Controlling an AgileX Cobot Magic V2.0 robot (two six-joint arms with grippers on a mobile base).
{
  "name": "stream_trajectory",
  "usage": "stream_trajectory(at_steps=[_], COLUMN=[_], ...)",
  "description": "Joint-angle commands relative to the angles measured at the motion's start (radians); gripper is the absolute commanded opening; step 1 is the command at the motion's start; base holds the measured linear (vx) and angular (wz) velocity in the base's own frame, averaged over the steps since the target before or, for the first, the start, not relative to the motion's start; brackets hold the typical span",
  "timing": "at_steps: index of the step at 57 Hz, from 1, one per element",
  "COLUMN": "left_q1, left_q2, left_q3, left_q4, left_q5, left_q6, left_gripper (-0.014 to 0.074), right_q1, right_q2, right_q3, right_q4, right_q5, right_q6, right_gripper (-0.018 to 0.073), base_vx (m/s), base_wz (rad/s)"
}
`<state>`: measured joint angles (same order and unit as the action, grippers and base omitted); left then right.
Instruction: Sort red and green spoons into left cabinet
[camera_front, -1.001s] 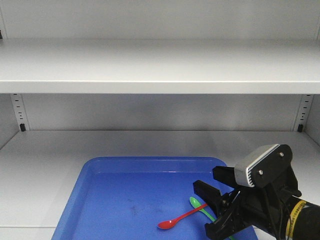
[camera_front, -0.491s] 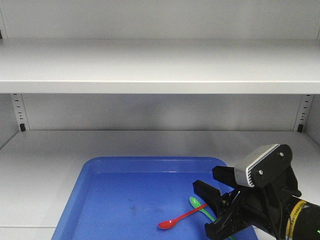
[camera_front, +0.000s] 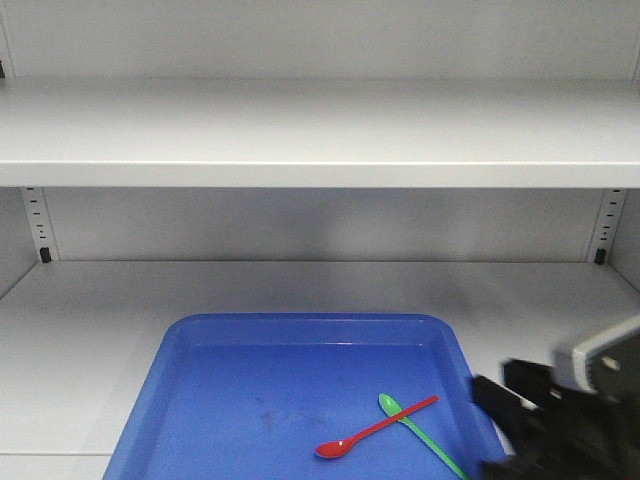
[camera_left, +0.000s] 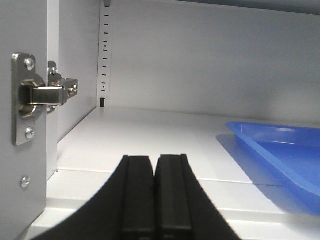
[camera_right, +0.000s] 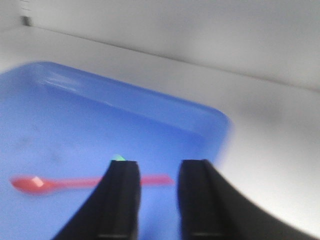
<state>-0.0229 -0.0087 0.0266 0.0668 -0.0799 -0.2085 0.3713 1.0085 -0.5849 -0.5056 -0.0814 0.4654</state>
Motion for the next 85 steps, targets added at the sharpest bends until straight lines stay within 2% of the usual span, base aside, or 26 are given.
stream_trajectory(at_steps=[1, 8, 14, 19, 25, 38, 41, 44, 85], left_q1=[0.003, 0.003, 0.003, 0.003, 0.003, 0.003, 0.003, 0.003, 0.003], left_q2=[-0.02, -0.02, -0.02, -0.02, -0.02, -0.02, -0.02, -0.021, -0.019], left_q3=[-0.003, -0.003, -0.003, -0.003, -0.003, -0.003, -0.003, -0.003, -0.003], left_q4=[-0.009, -0.009, -0.009, -0.009, -0.009, -0.009, -0.009, -0.009, -0.009], left_q5=[-0.077, -0.077, -0.077, -0.077, -0.077, -0.077, -0.077, -0.077, -0.077], left_q6=[-0.007, -0.007, -0.007, -0.007, -0.007, -0.007, -0.007, -0.007, -0.007], left_gripper=[-0.0007, -0.0007, -0.0007, -0.0007, -0.0007, -0.0007, -0.0007, -0.0007, -0.0008], right_q1=[-0.042, -0.147, -0.246, -0.315, -0.36, -0.333, -0.331, -0.33, -0.334], right_q2=[-0.132, -0.315, -0.462, -0.597, -0.744, -1.012, -1.043, -1.025, -1.034], right_q3=[0.024, 0.103, 0.181, 0.263, 0.374, 0.633, 0.621, 0.617, 0.625], right_q4=[0.145, 0.227, 0.251, 0.265, 0.281, 0.33, 0.36, 0.363, 0.366], right_q5=[0.044, 0.073, 0.073, 0.073, 0.073, 0.073, 0.191, 0.224, 0.231], right_q6=[-0.176, -0.334, -0.378, -0.376, -0.375, -0.322, -0.315, -0.32, -0.327], right_gripper=[0.0185, 0.0074, -0.0016, -0.0012, -0.0008, -0.0006, -0.0006, -0.0006, -0.0006], base_vx=[0.0, 0.0, 0.0, 0.0, 0.0, 0.0, 0.0, 0.0, 0.0], base_wz=[0.0, 0.0, 0.0, 0.0, 0.0, 0.0, 0.0, 0.0, 0.0])
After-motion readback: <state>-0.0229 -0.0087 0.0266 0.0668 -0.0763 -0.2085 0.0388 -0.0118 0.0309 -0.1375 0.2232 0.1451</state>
